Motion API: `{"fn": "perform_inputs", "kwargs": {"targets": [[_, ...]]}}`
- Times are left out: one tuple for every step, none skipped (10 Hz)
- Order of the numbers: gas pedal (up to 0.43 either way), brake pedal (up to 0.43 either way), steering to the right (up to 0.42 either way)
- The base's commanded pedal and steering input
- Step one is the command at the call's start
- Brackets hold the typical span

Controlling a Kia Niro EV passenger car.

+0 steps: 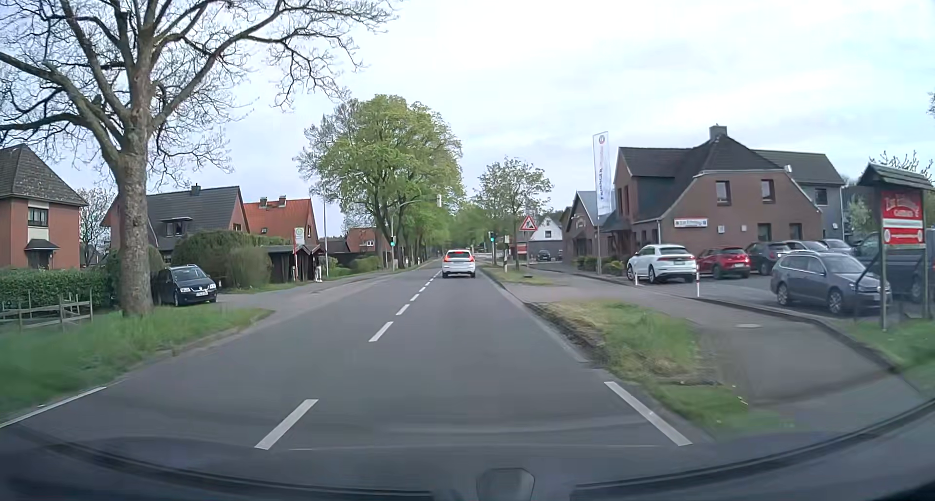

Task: Follow the waypoints while adhering to traffic rules and regulations

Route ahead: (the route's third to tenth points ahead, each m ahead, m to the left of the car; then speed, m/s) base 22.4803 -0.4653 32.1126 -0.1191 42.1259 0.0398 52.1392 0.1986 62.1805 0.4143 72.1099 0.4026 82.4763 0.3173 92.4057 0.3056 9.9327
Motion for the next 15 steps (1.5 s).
{"fn": "perform_inputs", "kwargs": {"targets": [[0.098,0.000,-0.008],[0.098,0.000,-0.008],[0.098,0.000,-0.008],[0.098,0.000,-0.006],[0.098,0.000,-0.005],[0.087,0.000,-0.005],[0.087,0.000,-0.005],[0.087,0.000,-0.005],[0.067,0.000,-0.005],[0.047,0.000,-0.005],[0.047,0.000,-0.005],[0.047,0.000,-0.005],[0.028,0.000,-0.005],[0.008,0.000,-0.005],[0.008,0.000,-0.005]]}}
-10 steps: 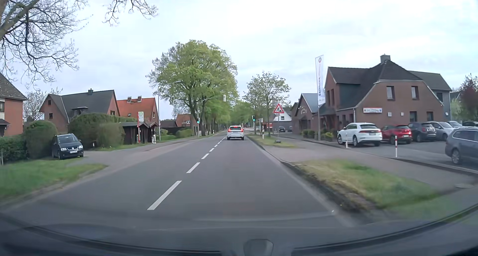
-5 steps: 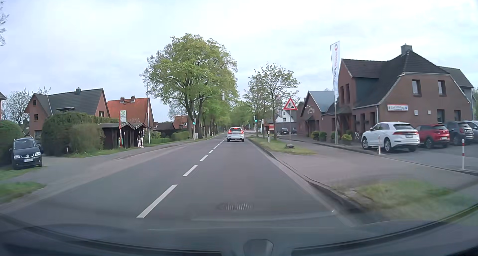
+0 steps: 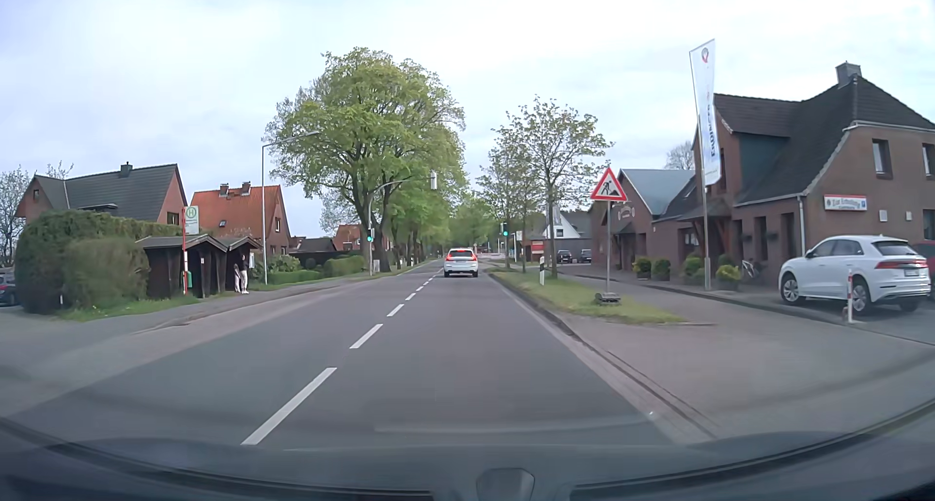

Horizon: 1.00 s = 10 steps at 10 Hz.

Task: Follow the waypoints while adhering to traffic rules and regulations

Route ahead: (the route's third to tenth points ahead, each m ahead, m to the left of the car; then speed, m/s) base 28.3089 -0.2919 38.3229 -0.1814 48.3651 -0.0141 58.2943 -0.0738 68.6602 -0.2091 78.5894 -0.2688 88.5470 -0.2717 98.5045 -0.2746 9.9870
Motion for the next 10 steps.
{"fn": "perform_inputs", "kwargs": {"targets": [[0.008,0.000,-0.006],[0.008,0.000,-0.006],[0.008,0.000,-0.005],[0.008,0.000,-0.005],[0.008,0.000,-0.005],[0.008,0.000,-0.006],[0.008,0.000,-0.005],[0.008,0.000,-0.005],[0.028,0.000,-0.005],[0.059,0.000,-0.005]]}}
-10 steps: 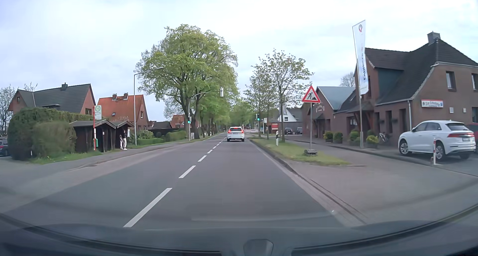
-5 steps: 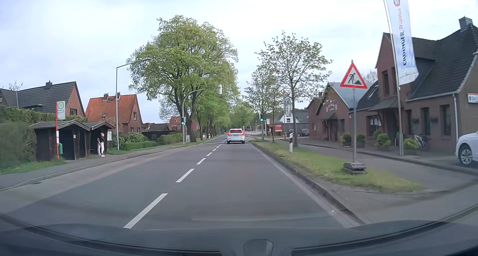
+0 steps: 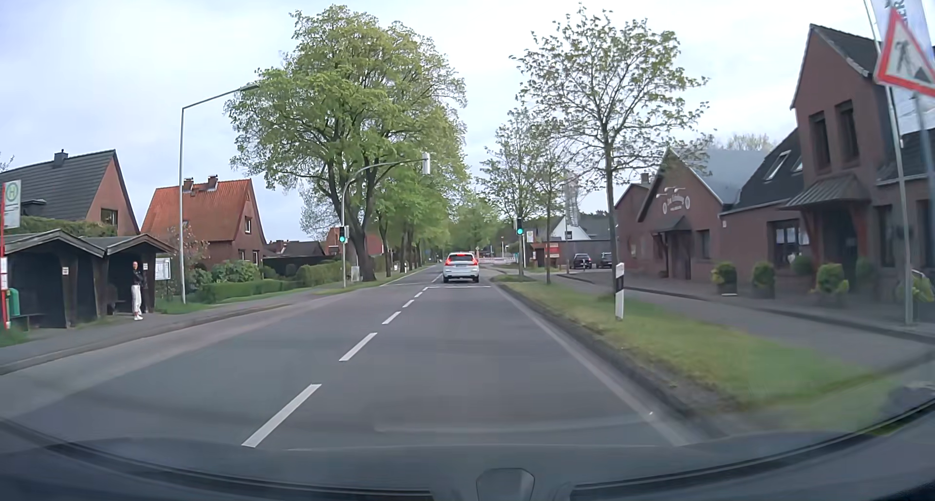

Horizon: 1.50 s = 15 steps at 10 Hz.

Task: Follow the waypoints while adhering to traffic rules and regulations

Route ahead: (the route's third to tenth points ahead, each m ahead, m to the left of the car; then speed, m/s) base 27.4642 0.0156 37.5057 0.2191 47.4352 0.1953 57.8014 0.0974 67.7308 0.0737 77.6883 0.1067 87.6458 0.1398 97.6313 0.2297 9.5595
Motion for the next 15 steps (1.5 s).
{"fn": "perform_inputs", "kwargs": {"targets": [[0.067,0.000,-0.006],[0.067,0.000,-0.006],[0.067,0.000,-0.006],[0.067,0.000,-0.006],[0.067,0.000,-0.006],[0.067,0.000,-0.006],[0.067,0.000,-0.006],[0.067,0.000,-0.006],[0.067,0.000,-0.006],[0.067,0.000,-0.006],[0.059,0.000,-0.006],[0.059,0.000,-0.006],[0.059,0.000,-0.006],[0.059,0.000,-0.006],[0.059,0.000,-0.006]]}}
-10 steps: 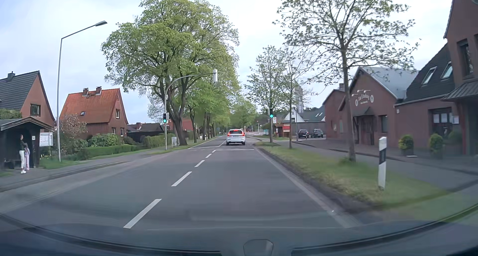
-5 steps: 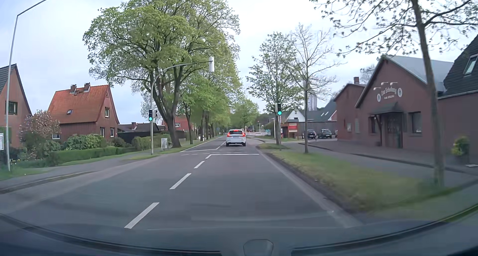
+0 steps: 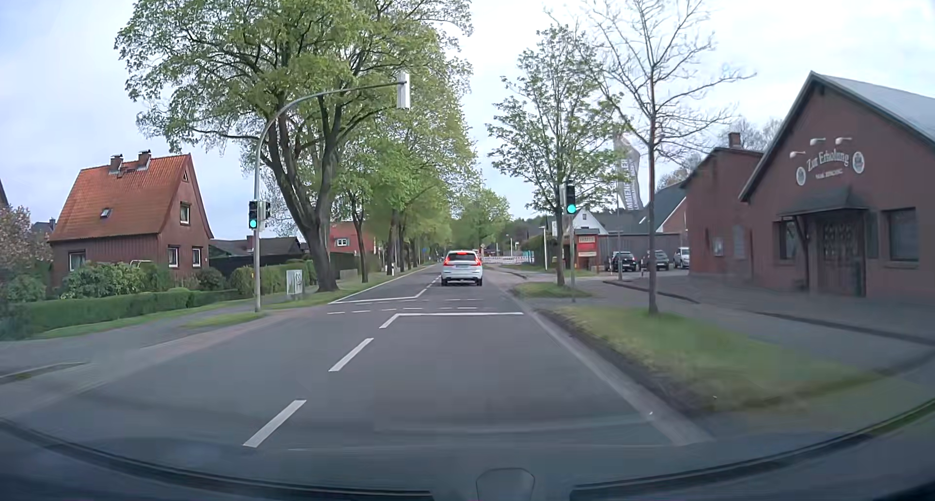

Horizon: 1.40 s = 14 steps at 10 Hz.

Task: Follow the waypoints while adhering to traffic rules and regulations

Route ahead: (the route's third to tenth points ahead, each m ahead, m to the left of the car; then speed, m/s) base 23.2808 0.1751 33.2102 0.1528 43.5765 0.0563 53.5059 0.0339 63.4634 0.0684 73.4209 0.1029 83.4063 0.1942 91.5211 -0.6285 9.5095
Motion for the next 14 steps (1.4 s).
{"fn": "perform_inputs", "kwargs": {"targets": [[0.059,0.000,-0.006],[0.059,0.000,-0.006],[0.047,0.000,-0.006],[0.000,0.000,-0.006],[0.000,0.000,-0.006],[0.000,0.000,-0.006],[0.000,0.000,-0.006],[0.000,0.037,-0.006],[0.000,0.055,-0.005],[0.000,0.116,-0.005],[0.000,0.134,-0.005],[0.000,0.146,-0.005],[0.000,0.146,-0.006],[0.000,0.146,-0.005]]}}
